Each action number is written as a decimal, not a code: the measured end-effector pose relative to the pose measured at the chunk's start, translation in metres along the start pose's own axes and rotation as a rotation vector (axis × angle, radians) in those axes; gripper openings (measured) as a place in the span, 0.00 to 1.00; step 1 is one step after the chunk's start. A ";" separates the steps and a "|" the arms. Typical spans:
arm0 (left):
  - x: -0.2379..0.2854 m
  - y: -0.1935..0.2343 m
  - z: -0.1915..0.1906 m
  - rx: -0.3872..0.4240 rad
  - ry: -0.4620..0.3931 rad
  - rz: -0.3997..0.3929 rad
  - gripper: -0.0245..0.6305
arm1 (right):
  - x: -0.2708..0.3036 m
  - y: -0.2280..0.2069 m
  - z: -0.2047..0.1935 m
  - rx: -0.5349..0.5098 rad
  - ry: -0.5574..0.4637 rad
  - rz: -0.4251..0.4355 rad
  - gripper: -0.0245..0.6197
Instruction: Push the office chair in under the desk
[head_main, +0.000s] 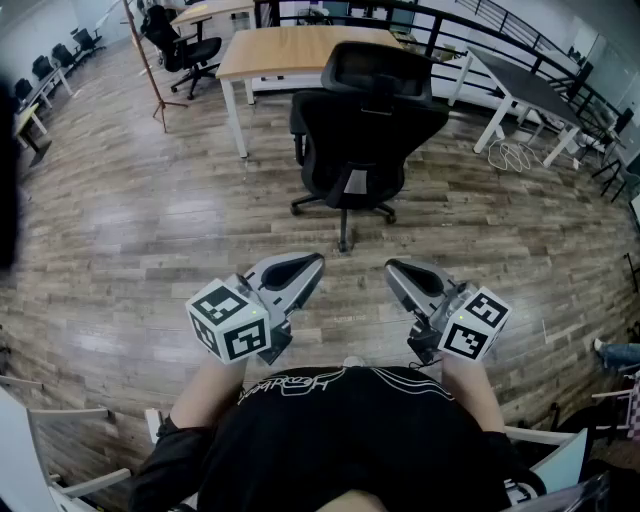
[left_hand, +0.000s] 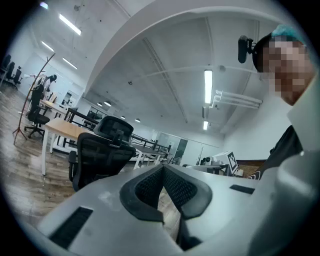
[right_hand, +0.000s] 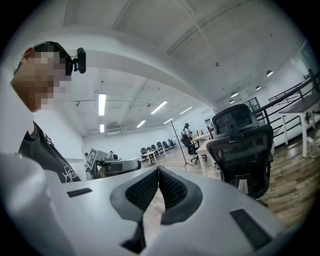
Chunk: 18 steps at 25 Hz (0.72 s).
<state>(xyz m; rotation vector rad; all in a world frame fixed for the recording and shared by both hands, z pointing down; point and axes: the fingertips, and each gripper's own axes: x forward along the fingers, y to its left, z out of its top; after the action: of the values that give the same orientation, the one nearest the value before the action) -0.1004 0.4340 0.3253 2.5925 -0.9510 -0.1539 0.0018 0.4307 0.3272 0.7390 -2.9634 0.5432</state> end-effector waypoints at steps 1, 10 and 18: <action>0.001 0.001 0.000 0.005 0.002 0.000 0.05 | 0.000 -0.001 0.000 -0.001 -0.001 -0.002 0.10; 0.007 0.004 -0.010 0.021 0.004 0.007 0.05 | -0.004 -0.009 -0.005 0.007 -0.008 -0.020 0.10; 0.057 0.005 -0.020 0.003 0.027 0.017 0.05 | -0.037 -0.065 -0.004 0.043 0.001 -0.077 0.10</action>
<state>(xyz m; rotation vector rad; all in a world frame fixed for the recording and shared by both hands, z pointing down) -0.0548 0.3999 0.3471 2.5819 -0.9644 -0.1131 0.0645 0.3955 0.3474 0.8528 -2.9165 0.6040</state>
